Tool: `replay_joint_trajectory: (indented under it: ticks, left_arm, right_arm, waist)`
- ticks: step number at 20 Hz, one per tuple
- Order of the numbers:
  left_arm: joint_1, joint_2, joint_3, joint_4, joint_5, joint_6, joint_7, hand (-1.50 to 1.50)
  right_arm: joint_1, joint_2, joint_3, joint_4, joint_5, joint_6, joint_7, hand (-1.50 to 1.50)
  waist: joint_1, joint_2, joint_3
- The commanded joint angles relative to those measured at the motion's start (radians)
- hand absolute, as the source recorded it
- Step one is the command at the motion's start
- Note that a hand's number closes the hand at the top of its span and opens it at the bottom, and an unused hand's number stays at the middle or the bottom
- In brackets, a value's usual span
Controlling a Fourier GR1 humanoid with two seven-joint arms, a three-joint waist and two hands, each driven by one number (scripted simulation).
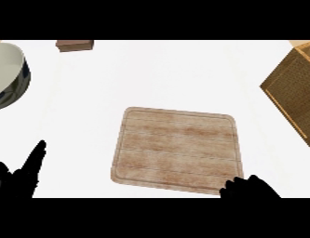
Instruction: Pick the croissant from the cutting board and place it in the basket
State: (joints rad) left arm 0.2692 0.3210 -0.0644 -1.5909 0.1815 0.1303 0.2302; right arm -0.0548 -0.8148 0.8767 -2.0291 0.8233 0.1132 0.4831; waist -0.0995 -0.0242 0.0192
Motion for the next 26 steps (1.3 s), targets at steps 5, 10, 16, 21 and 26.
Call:
replay_joint_trajectory:
  ticks: [5, 10, 16, 21, 26]
  left_arm:
    - [0.055, 0.006, 0.031, 0.046, 0.029, -0.016, 0.005, 0.0]
    - [0.032, 0.005, 0.008, 0.042, 0.029, -0.042, 0.02, 0.0]
    - [0.035, -0.007, -0.002, 0.039, 0.003, -0.017, 0.026, 0.0]
    - [0.018, 0.002, 0.01, 0.046, 0.002, -0.023, 0.025, 0.0]
    - [0.0, -0.005, -0.015, 0.022, 0.003, -0.039, 0.052, 0.0]
  right_arm:
    - [0.222, 0.125, -0.171, -0.325, -0.291, -0.348, -0.04, 1.5]
    - [0.267, 0.083, -0.372, -0.525, -0.424, -0.414, -0.033, 1.5]
    - [0.293, 0.035, -0.593, -0.548, -0.524, -0.421, 0.006, 1.5]
    - [0.214, 0.031, -0.78, -0.497, -0.668, -0.393, 0.063, 1.5]
    - [0.126, -0.041, -1.046, -0.38, -0.894, -0.32, 0.115, 1.5]
  waist:
    - [-0.012, 0.016, -0.014]
    - [0.011, 0.02, -0.017]
    - [0.011, 0.018, -0.019]
    - [0.029, 0.02, -0.021]
    - [0.041, 0.019, -0.019]
